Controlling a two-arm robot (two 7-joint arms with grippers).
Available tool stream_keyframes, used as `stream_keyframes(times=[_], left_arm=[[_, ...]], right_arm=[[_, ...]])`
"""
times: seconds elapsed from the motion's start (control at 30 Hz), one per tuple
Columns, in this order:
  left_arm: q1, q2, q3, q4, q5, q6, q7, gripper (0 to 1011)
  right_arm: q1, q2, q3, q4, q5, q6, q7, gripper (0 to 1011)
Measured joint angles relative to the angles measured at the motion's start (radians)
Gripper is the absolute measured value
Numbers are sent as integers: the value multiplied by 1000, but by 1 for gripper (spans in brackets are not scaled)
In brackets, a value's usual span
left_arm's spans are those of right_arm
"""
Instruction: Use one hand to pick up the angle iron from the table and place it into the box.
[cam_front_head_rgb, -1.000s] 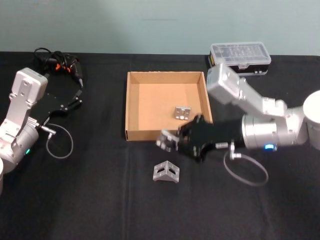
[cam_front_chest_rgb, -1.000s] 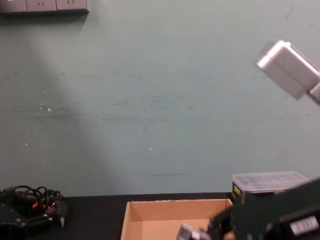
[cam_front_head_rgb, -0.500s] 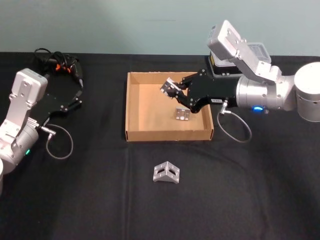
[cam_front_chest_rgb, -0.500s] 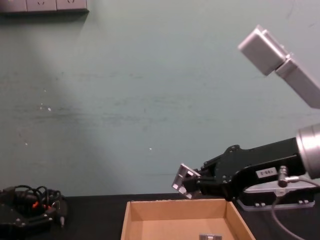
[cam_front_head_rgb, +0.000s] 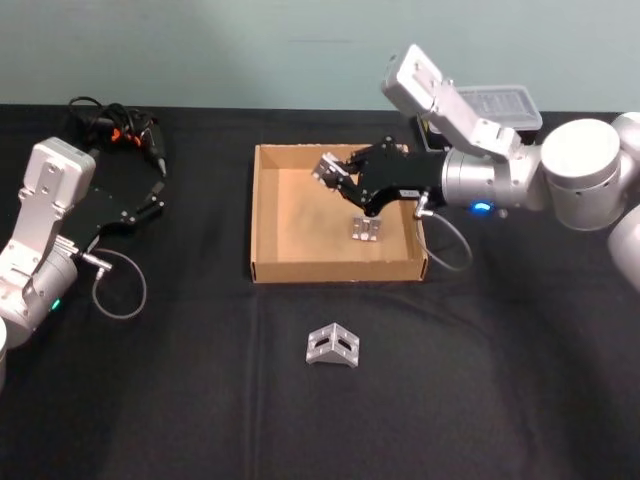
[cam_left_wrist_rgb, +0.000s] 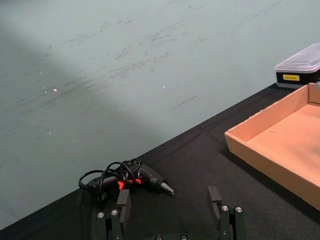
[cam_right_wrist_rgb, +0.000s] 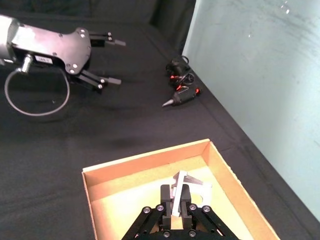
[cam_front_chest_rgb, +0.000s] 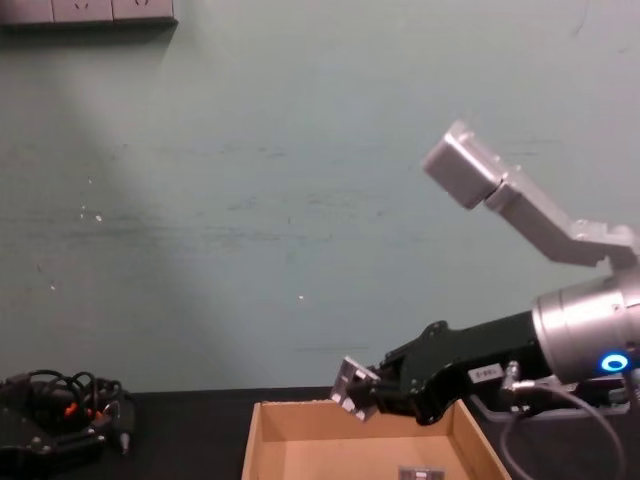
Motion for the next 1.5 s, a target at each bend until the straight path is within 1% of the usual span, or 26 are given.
stream_keyframes(times=[0.03,0.07,0.27,0.4,0.53,0.83,1.0,1.03,1.1,1.13,1.2,1.27,1.33,1.4,1.5], left_arm=[[0,0,0,0,0,0,0,1000],[0,0,0,0,0,0,0,1000],[0,0,0,0,0,0,0,1000],[0,0,0,0,0,0,0,1000],[0,0,0,0,0,0,0,1000],[0,0,0,0,0,0,0,1000],[0,0,0,0,0,0,0,1000],[0,0,0,0,0,0,0,1000],[0,0,0,0,0,0,0,1000],[0,0,0,0,0,0,0,1000],[0,0,0,0,0,0,0,1000],[0,0,0,0,0,0,0,1000],[0,0,0,0,0,0,0,1000],[0,0,0,0,0,0,0,1000],[0,0,0,0,0,0,0,1000]], right_arm=[[8,-17,-3,29,-7,-8,5,120],[8,-17,-3,29,-7,-8,5,120],[30,-75,-3,136,-17,-30,23,120],[41,-101,-1,188,-24,-41,32,119],[50,-119,1,224,-31,-52,41,120],[59,-141,11,259,-44,-62,54,120],[60,-145,16,262,-47,-62,55,124],[60,-146,16,263,-48,-62,55,162],[61,-147,18,264,-51,-61,56,195],[62,-148,19,265,-53,-60,59,249],[63,-149,19,266,-54,-59,61,283],[64,-149,20,266,-57,-56,62,362],[64,-149,21,266,-58,-55,64,397],[64,-149,22,266,-59,-55,65,481],[64,-149,24,264,-60,-55,66,562]])
